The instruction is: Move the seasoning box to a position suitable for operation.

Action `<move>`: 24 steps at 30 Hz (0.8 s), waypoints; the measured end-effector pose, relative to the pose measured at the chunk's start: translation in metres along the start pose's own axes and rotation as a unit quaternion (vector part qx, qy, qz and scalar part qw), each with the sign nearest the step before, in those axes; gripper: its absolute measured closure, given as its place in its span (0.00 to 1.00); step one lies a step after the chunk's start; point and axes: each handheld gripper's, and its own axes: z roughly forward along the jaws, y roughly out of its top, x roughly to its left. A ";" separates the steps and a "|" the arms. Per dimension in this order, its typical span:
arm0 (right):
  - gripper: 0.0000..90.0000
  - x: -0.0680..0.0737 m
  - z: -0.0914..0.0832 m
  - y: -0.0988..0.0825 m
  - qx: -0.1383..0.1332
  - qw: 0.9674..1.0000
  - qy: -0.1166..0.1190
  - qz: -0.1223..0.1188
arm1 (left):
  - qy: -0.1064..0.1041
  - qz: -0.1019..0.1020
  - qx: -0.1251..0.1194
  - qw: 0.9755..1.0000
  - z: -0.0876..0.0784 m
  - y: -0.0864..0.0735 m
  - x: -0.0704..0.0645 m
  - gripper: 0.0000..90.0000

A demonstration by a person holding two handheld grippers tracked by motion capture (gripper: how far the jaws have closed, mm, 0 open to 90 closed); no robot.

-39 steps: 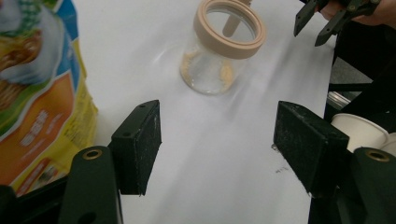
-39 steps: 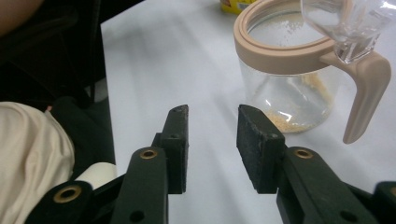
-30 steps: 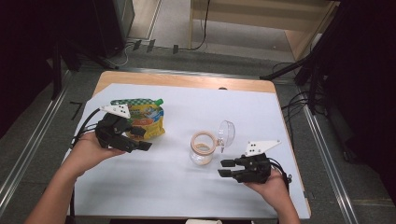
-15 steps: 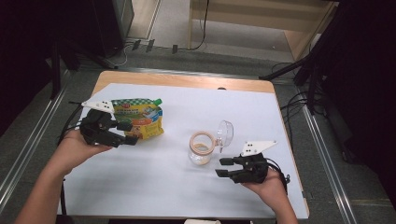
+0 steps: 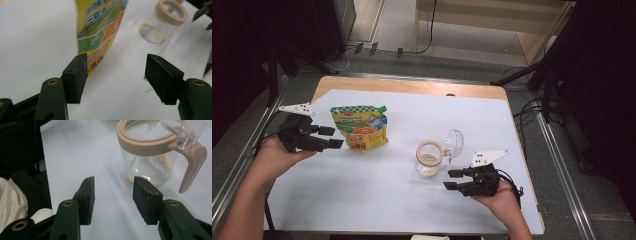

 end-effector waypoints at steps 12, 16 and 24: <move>0.59 0.003 0.005 0.002 0.007 1.000 0.003 -0.007 | -0.015 0.004 -0.015 1.000 0.022 0.016 0.021 0.42; 0.58 0.005 0.005 0.003 0.007 1.000 0.004 -0.009 | -0.018 0.015 -0.014 1.000 0.031 0.025 0.021 0.44; 0.58 0.017 0.007 0.006 -0.003 0.999 0.010 -0.030 | -0.015 0.027 -0.019 0.999 0.044 0.032 0.019 0.50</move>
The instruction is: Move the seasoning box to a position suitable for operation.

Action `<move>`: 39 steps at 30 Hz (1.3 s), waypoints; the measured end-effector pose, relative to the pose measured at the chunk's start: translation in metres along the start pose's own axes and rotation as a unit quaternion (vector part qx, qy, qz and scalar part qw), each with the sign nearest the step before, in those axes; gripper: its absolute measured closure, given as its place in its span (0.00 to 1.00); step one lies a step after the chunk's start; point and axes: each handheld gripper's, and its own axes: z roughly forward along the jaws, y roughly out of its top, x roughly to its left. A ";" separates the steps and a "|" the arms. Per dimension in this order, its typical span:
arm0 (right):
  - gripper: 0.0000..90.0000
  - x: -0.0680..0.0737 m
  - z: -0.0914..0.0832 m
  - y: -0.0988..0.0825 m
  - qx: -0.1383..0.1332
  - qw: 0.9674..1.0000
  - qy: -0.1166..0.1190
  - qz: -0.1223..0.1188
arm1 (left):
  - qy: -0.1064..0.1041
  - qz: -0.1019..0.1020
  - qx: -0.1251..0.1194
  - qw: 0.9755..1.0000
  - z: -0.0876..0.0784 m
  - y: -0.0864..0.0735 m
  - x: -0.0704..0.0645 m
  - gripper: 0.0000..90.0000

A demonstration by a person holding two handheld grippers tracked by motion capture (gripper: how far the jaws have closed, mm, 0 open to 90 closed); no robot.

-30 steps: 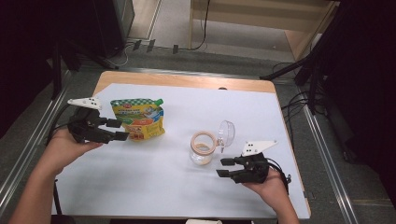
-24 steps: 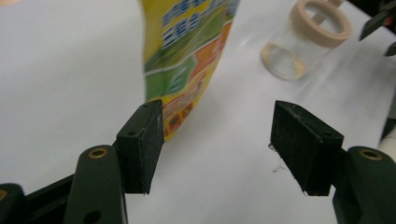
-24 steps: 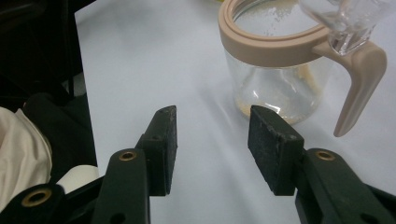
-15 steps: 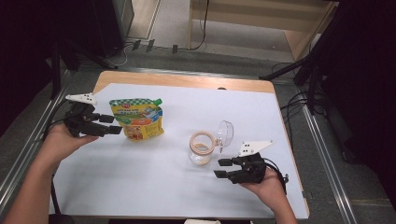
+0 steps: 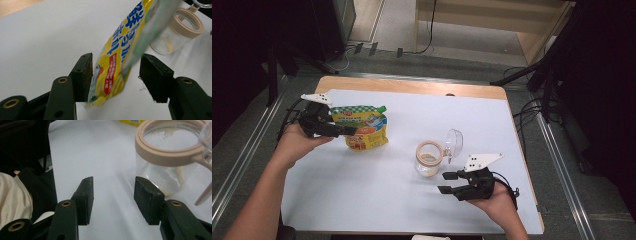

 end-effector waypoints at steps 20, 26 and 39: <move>0.59 0.035 0.032 0.035 -0.012 0.999 0.029 -0.026 | -0.009 0.014 -0.002 1.000 0.007 0.001 -0.005 0.92; 0.59 0.047 0.049 0.046 -0.005 0.999 0.036 -0.022 | -0.023 0.008 -0.003 1.000 0.006 0.003 -0.007 1.00; 0.61 0.054 0.068 0.063 0.000 1.000 0.004 -0.005 | -0.015 0.003 0.027 1.000 0.000 0.019 -0.025 1.00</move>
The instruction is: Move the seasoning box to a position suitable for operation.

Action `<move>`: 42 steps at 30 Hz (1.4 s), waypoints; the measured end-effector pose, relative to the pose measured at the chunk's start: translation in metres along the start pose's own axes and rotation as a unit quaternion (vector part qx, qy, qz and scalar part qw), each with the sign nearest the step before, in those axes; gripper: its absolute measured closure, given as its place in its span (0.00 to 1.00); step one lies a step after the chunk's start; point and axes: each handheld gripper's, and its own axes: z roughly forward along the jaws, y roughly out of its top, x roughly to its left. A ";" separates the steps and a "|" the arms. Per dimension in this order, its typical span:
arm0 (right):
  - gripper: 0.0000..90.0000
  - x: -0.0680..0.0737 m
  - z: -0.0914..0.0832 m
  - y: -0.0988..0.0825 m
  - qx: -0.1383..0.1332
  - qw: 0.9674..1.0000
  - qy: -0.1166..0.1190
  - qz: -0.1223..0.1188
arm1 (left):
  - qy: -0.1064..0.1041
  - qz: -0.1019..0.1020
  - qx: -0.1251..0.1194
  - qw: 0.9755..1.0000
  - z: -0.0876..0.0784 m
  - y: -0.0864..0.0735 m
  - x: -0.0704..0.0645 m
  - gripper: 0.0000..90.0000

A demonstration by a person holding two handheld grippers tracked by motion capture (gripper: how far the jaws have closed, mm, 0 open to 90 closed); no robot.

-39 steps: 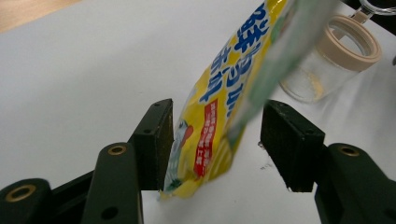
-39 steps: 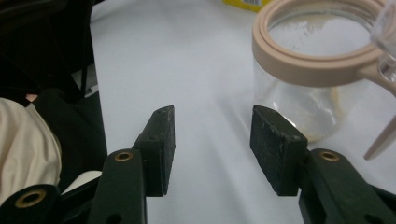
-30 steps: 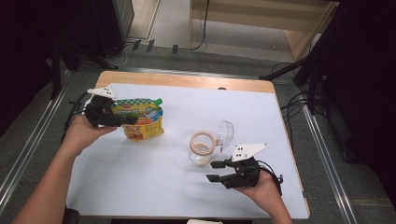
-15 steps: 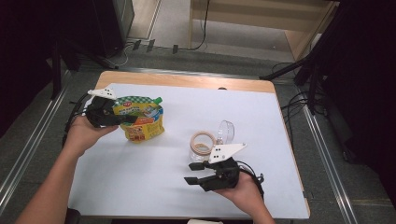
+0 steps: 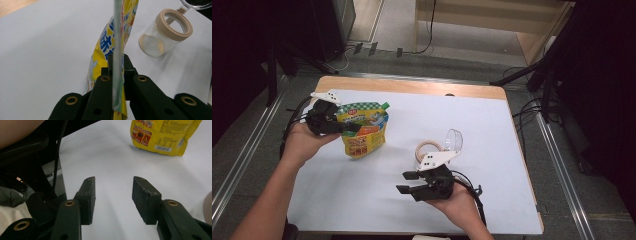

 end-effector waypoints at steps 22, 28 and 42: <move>0.59 0.014 0.033 0.008 0.023 1.000 0.011 -0.017 | -0.004 -0.015 0.028 0.999 -0.026 0.024 -0.028 1.00; 0.59 0.016 0.038 0.005 0.025 0.999 0.027 -0.021 | -0.013 -0.025 -0.005 1.000 -0.036 0.034 -0.036 1.00; 0.59 0.011 0.062 0.008 0.023 1.000 0.011 -0.006 | -0.009 -0.027 -0.015 0.999 -0.065 0.044 -0.054 1.00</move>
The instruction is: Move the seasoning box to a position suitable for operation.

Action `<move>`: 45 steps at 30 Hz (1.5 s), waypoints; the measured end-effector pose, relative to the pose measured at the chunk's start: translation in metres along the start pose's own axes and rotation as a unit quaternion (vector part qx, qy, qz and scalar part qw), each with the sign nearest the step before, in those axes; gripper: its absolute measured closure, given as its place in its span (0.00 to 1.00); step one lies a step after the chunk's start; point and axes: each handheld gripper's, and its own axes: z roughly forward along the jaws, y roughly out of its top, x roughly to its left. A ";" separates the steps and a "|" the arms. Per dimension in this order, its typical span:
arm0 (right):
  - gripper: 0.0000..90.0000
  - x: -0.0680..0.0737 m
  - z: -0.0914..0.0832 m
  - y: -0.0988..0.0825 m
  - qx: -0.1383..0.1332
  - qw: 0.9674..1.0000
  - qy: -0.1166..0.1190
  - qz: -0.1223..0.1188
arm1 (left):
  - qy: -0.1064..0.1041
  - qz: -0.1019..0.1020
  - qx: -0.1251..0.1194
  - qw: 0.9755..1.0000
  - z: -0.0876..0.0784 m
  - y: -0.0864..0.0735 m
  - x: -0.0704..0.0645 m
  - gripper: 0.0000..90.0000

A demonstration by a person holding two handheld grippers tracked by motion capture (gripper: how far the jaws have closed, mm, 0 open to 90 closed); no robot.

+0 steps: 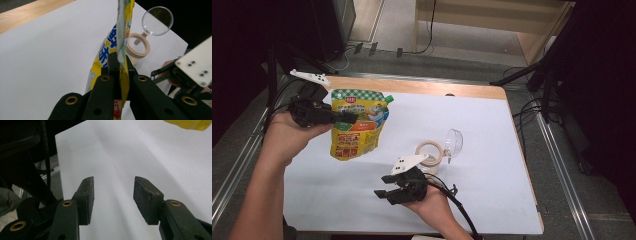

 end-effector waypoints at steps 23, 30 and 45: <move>0.63 -0.028 0.051 0.015 -0.028 0.995 -0.076 0.066 | -0.020 0.007 -0.007 1.000 -0.010 -0.001 -0.019 1.00; 0.66 -0.034 0.056 0.017 -0.034 0.992 -0.095 0.071 | -0.027 0.012 -0.003 1.000 -0.008 0.000 -0.024 1.00; 0.74 -0.041 0.055 0.018 -0.068 0.985 -0.141 0.065 | -0.055 -0.003 -0.009 0.998 -0.005 -0.004 -0.025 1.00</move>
